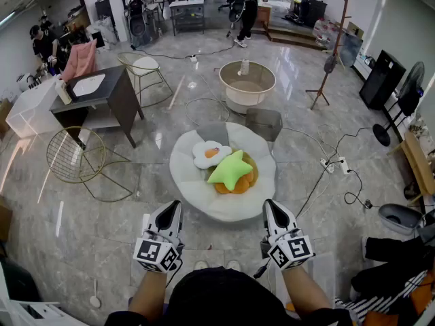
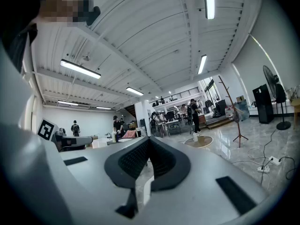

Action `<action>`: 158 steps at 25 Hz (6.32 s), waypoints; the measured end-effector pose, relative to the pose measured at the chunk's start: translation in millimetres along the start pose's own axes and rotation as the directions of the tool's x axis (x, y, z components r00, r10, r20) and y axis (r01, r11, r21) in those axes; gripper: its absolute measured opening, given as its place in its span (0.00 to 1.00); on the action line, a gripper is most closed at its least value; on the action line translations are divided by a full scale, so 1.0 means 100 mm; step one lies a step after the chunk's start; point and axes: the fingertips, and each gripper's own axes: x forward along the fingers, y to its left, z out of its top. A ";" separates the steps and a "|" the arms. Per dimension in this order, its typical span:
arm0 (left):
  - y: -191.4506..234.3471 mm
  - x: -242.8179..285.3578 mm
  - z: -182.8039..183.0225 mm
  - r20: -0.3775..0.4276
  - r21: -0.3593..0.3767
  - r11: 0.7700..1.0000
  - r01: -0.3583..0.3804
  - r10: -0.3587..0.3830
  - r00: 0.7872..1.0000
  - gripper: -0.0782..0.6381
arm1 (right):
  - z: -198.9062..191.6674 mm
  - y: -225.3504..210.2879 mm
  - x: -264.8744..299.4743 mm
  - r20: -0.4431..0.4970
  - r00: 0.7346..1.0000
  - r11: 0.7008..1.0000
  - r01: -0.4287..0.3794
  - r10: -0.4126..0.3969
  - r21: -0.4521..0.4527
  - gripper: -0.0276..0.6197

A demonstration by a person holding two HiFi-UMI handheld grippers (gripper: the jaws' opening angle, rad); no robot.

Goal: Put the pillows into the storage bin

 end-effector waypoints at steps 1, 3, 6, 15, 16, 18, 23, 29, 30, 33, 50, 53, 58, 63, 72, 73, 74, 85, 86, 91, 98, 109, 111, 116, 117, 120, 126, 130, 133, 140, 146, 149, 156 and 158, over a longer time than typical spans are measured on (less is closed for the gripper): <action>-0.01 0.00 0.00 -0.001 -0.002 1.000 0.001 -0.001 1.000 0.14 | 0.00 -0.02 -0.02 0.001 1.000 1.000 0.005 -0.005 -0.001 0.08; -0.02 0.00 0.00 -0.001 -0.006 1.000 0.003 -0.003 1.000 0.14 | -0.01 -0.05 -0.07 0.004 1.000 1.000 0.013 -0.013 -0.002 0.08; -0.03 -0.02 0.02 0.009 -0.009 1.000 0.011 -0.011 1.000 0.14 | -0.05 -0.10 -0.12 0.008 1.000 1.000 0.020 -0.020 -0.001 0.08; -0.03 -0.07 0.05 0.017 -0.005 1.000 0.016 -0.016 1.000 0.14 | -0.02 -0.07 -0.16 0.020 1.000 1.000 0.020 -0.020 0.019 0.08; -0.04 -0.06 0.07 0.019 -0.004 1.000 0.019 -0.019 1.000 0.14 | 0.01 -0.05 -0.16 0.028 1.000 1.000 0.012 -0.013 0.029 0.08; -0.05 -0.05 0.11 0.021 0.001 1.000 0.024 -0.024 0.999 0.14 | 0.07 -0.03 -0.17 0.045 0.999 0.999 0.009 -0.011 0.045 0.09; -0.06 -0.10 0.14 0.034 -0.008 1.000 0.023 -0.023 0.999 0.14 | 0.12 0.02 -0.20 0.070 0.997 0.999 -0.028 0.025 0.032 0.09; -0.06 -0.17 0.18 0.060 -0.014 1.000 0.026 -0.025 0.998 0.19 | 0.16 -0.04 -0.26 0.042 0.997 0.998 -0.067 0.068 -0.012 0.26; -0.05 -0.17 0.18 0.060 -0.019 1.000 0.015 -0.014 0.998 0.28 | 0.17 -0.07 -0.27 0.038 0.997 0.998 -0.070 0.070 -0.007 0.35; 0.02 -0.15 0.15 0.055 -0.037 0.999 -0.029 0.031 0.998 0.50 | 0.15 -0.18 -0.27 0.041 0.998 0.998 -0.054 0.053 0.019 0.51; -0.62 0.22 0.11 0.031 0.006 1.000 -0.029 0.029 0.999 0.59 | 0.20 -0.79 -0.50 0.034 0.999 1.000 -0.020 0.020 -0.011 0.59; -0.70 0.21 0.08 0.024 0.007 0.999 -0.037 0.037 0.999 0.59 | 0.15 -0.94 -0.58 0.017 1.000 1.000 -0.011 0.011 0.011 0.59; -0.73 0.30 0.06 0.014 0.001 1.000 -0.023 0.023 1.000 0.59 | 0.13 -1.08 -0.60 -0.002 1.000 1.000 0.000 0.000 0.023 0.58; -0.69 0.50 0.02 0.013 -0.008 1.000 0.002 -0.002 1.000 0.59 | 0.09 -1.18 -0.52 -0.007 1.000 0.999 0.013 -0.013 0.045 0.56; -0.40 1.10 0.15 0.047 -0.004 0.998 0.057 -0.057 0.997 0.59 | 0.29 -1.28 0.04 0.024 0.999 0.999 0.025 -0.025 0.028 0.50; -0.35 1.18 0.16 0.047 -0.005 0.998 0.061 -0.061 0.997 0.59 | 0.32 -1.28 0.13 0.029 0.999 0.999 0.025 -0.026 0.026 0.50; -0.29 1.25 0.18 0.046 -0.006 0.998 0.064 -0.064 0.997 0.59 | 0.35 -1.29 0.22 0.032 0.999 0.999 0.025 -0.026 0.024 0.49; 0.30 1.89 0.18 0.020 -0.011 0.993 0.115 -0.115 0.993 0.59 | 0.33 -1.31 1.14 0.007 0.999 0.999 0.041 -0.041 0.035 0.47; 0.35 1.93 0.17 0.016 -0.013 0.993 0.118 -0.118 0.993 0.59 | 0.31 -1.32 1.22 0.002 0.999 0.999 0.039 -0.039 0.038 0.47; 0.57 2.10 0.09 -0.021 -0.010 0.991 0.135 -0.136 0.991 0.59 | 0.17 -1.29 1.60 -0.045 0.998 0.998 0.035 -0.032 0.060 0.47; 0.98 2.30 -0.11 -0.067 -0.036 0.991 0.131 -0.134 0.989 0.59 | -0.11 -1.32 2.14 -0.105 0.994 0.996 0.041 -0.033 0.079 0.46; 1.37 2.53 -0.51 -0.127 -0.084 0.991 0.108 -0.118 0.985 0.59 | -0.68 -1.42 2.58 -0.214 0.976 0.993 0.057 -0.033 0.108 0.45; 1.38 2.61 -0.61 -0.141 -0.088 0.991 0.104 -0.116 0.983 0.59 | -0.80 -1.47 2.64 -0.228 0.973 0.992 0.055 -0.028 0.112 0.45; 1.32 2.75 -0.86 -0.171 -0.085 0.992 0.092 -0.106 0.979 0.59 | -1.18 -1.61 2.77 -0.286 0.958 0.987 0.048 -0.002 0.154 0.44; 1.31 2.79 -0.92 -0.178 -0.088 0.993 0.084 -0.098 0.979 0.59 | -1.26 -1.66 2.80 -0.297 0.955 0.986 0.044 0.006 0.162 0.44; 1.28 2.89 -1.13 -0.196 -0.096 0.994 0.058 -0.076 0.978 0.59 | -1.50 -1.80 2.92 -0.322 0.946 0.986 0.013 0.042 0.167 0.44; 1.23 3.06 -1.58 -0.247 -0.115 0.993 -0.004 -0.025 0.969 0.58 | -2.10 -2.12 3.10 -0.415 0.906 0.984 -0.007 0.083 0.181 0.44; 1.25 3.20 -1.94 -0.276 -0.118 0.992 -0.035 0.002 0.961 0.58 | -2.58 -2.30 3.24 -0.471 0.876 0.984 -0.020 0.103 0.178 0.44; 1.29 3.20 -2.22 -0.311 -0.139 0.988 -0.068 0.021 0.950 0.58 | -3.03 -2.35 3.26 -0.539 0.834 0.981 -0.014 0.117 0.193 0.44; 1.38 3.17 -2.82 -0.372 -0.160 0.981 -0.111 0.044 0.927 0.58 | -4.21 -2.54 3.21 -0.675 0.729 0.968 0.071 0.114 0.239 0.47; 1.50 3.12 -3.26 -0.410 -0.167 0.976 -0.137 0.058 0.910 0.57 | -5.11 -2.61 3.18 -0.761 0.636 0.956 0.121 0.131 0.266 0.51; 1.53 3.04 -3.42 -0.427 -0.170 0.973 -0.153 0.067 0.902 0.57 | -5.43 -2.58 3.15 -0.790 0.597 0.951 0.138 0.142 0.275 0.52; 1.62 2.92 -3.89 -0.480 -0.175 0.964 -0.199 0.093 0.872 0.57 | -5.87 -2.57 3.13 -0.825 0.545 0.936 0.192 0.148 0.294 0.58; 1.64 2.91 -4.03 -0.495 -0.178 0.962 -0.208 0.095 0.863 0.57 | -6.01 -2.58 3.11 -0.838 0.525 0.929 0.214 0.153 0.303 0.60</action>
